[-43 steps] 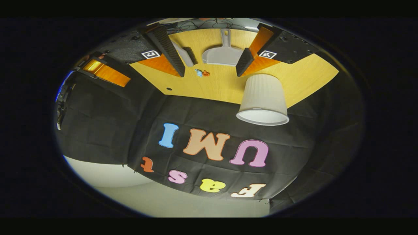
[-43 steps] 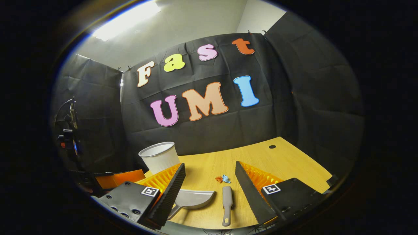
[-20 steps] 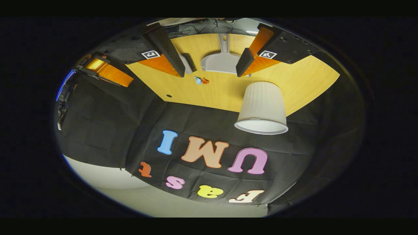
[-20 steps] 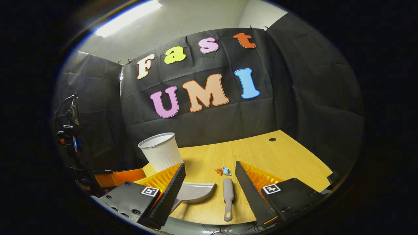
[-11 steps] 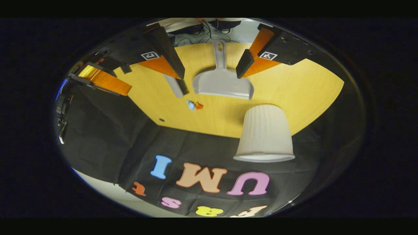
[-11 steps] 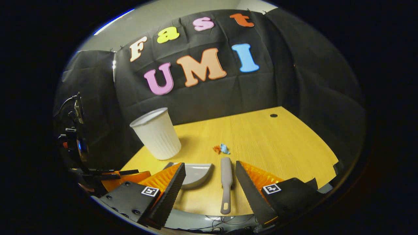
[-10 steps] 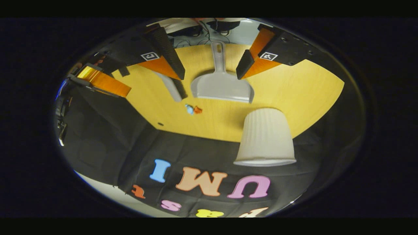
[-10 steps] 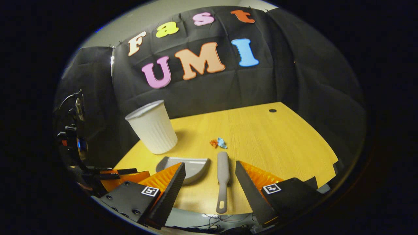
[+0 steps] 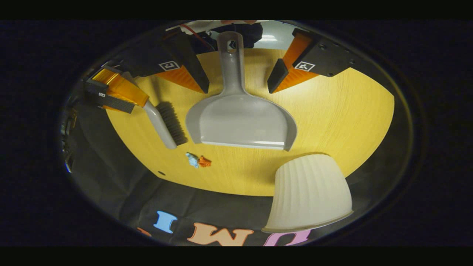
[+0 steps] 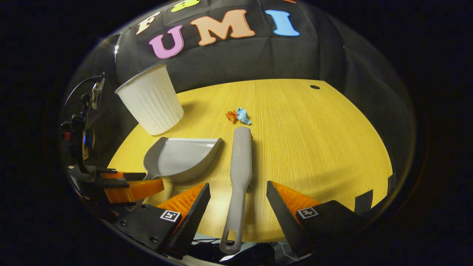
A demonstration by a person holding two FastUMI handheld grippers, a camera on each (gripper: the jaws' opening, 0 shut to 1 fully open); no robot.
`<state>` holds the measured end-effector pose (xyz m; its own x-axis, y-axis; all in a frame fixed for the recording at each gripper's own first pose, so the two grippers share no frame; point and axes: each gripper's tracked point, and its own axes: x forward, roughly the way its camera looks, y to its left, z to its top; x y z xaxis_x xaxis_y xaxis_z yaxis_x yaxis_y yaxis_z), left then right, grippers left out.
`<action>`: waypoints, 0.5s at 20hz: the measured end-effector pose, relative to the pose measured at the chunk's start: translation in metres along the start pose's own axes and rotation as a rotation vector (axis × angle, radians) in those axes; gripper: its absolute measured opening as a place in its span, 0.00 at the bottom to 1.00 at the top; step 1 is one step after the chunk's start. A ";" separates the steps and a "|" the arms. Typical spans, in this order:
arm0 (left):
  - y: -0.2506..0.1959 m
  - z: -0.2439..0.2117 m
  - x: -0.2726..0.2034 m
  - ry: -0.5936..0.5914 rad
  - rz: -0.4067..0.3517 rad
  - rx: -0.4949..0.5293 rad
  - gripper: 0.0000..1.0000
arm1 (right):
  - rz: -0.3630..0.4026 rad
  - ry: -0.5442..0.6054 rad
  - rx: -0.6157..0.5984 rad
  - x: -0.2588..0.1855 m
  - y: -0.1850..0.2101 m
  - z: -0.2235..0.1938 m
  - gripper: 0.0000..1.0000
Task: Pick up the small broom and dustpan from the desktop, sweep the trash into the dustpan with the broom, and then empty the trash into the garbage bin.
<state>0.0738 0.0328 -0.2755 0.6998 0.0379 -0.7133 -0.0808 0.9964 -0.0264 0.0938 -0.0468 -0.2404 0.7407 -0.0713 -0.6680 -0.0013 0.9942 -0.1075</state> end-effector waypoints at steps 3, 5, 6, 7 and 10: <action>-0.001 -0.002 0.015 0.047 0.010 0.030 0.96 | -0.008 0.075 -0.050 0.019 -0.001 -0.008 0.83; 0.001 -0.009 0.021 0.088 0.022 0.084 0.93 | -0.034 0.117 -0.075 0.030 -0.004 -0.016 0.82; 0.003 -0.012 0.025 0.105 0.035 0.109 0.92 | -0.039 0.135 -0.081 0.031 -0.005 -0.019 0.86; 0.005 -0.015 0.027 0.123 0.046 0.132 0.87 | -0.035 0.159 -0.082 0.034 -0.004 -0.023 0.84; 0.014 -0.019 0.027 0.159 0.107 0.148 0.58 | -0.035 0.214 -0.084 0.041 -0.008 -0.030 0.49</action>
<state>0.0776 0.0466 -0.3083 0.5712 0.1432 -0.8082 -0.0356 0.9881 0.1498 0.1045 -0.0598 -0.2891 0.5817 -0.1299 -0.8029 -0.0410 0.9812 -0.1884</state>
